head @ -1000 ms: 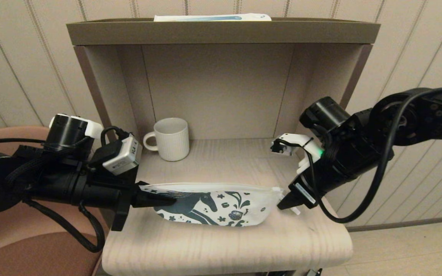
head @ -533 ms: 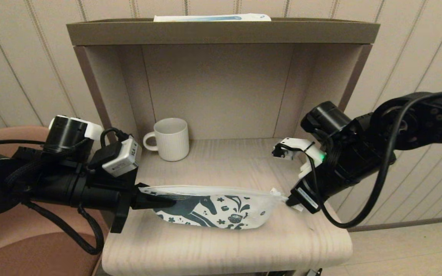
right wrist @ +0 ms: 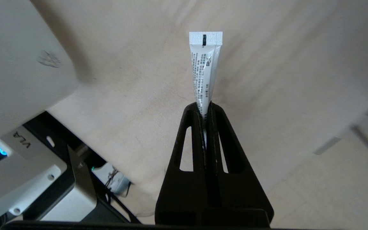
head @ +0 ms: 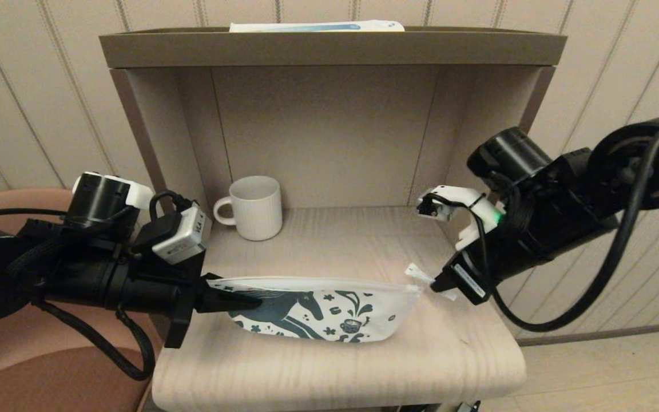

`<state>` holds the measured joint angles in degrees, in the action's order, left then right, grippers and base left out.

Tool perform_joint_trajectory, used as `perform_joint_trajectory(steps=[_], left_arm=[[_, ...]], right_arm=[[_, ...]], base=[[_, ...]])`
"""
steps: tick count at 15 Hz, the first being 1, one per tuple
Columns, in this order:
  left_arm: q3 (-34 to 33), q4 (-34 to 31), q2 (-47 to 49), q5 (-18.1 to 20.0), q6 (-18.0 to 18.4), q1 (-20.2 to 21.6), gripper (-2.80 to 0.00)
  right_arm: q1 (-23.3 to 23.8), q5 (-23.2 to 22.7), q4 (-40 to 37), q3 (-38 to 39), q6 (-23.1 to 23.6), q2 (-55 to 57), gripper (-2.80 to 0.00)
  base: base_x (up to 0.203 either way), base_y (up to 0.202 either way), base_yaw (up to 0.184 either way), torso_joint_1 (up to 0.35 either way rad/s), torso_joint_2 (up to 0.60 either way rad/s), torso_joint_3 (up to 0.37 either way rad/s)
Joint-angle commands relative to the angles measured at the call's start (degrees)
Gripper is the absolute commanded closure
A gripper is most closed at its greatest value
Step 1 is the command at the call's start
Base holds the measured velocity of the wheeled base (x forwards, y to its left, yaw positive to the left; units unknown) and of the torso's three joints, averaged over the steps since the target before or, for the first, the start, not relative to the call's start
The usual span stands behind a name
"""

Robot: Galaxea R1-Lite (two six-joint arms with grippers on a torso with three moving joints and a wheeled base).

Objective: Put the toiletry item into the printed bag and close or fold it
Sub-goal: Pick up the toothpaste, then place the toothpaste in the storage bag

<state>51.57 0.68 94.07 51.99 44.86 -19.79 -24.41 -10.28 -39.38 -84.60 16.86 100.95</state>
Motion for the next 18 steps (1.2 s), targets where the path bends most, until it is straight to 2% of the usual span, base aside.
perform_joint_trajectory(steps=[1,5,6,7,8,9,11,15,18], left_arm=[[0.08,0.02,0.56,0.24,0.25,0.01,0.00],[0.81,-0.08,2.58,0.16,0.36,-2.25,0.00],[0.98,-0.26,2.60,0.13,1.42,-2.86,0.00],[1.10,-0.39,2.81,0.08,4.32,-3.16,0.00],[1.53,-0.89,3.26,-0.19,7.25,-3.31,0.00],[2.67,-2.63,3.68,-1.60,8.26,-4.77,0.00],[5.59,-8.41,4.46,-4.32,8.81,-6.84,0.00],[7.54,-9.21,4.49,-4.53,11.85,-7.71,0.00],[7.50,-9.21,2.10,-4.53,12.42,-8.16,0.00]], right_arm=[[0.34,-0.09,-0.24,-1.16,0.10,-3.09,0.00],[0.39,-0.40,-0.46,-5.16,0.18,-7.77,0.00],[0.08,-0.42,-0.51,-6.08,0.19,-8.88,0.00],[-0.14,-0.66,-0.71,-7.13,0.26,-10.02,0.00],[-0.80,-1.95,-0.79,-7.67,0.33,-10.74,0.00],[-2.10,-4.62,-0.85,-8.39,0.29,-11.57,0.00],[-2.56,-6.51,-0.93,-9.62,0.36,-12.00,0.00],[-4.69,-14.62,-0.83,-10.96,0.84,-11.71,0.00],[-5.43,-16.02,-0.73,-11.17,2.21,-10.83,0.00]], base=[[0.000,0.000,0.000,0.000,0.00,0.000],[0.000,0.000,0.000,0.000,0.00,0.000],[0.000,0.000,0.000,0.000,0.00,0.000],[0.000,0.000,0.000,0.000,0.00,0.000],[0.000,0.000,0.000,0.000,0.00,0.000],[0.000,0.000,0.000,0.000,0.00,0.000],[0.000,0.000,0.000,0.000,0.00,0.000],[0.000,0.000,0.000,0.000,0.00,0.000],[0.000,0.000,0.000,0.000,0.00,0.000]])
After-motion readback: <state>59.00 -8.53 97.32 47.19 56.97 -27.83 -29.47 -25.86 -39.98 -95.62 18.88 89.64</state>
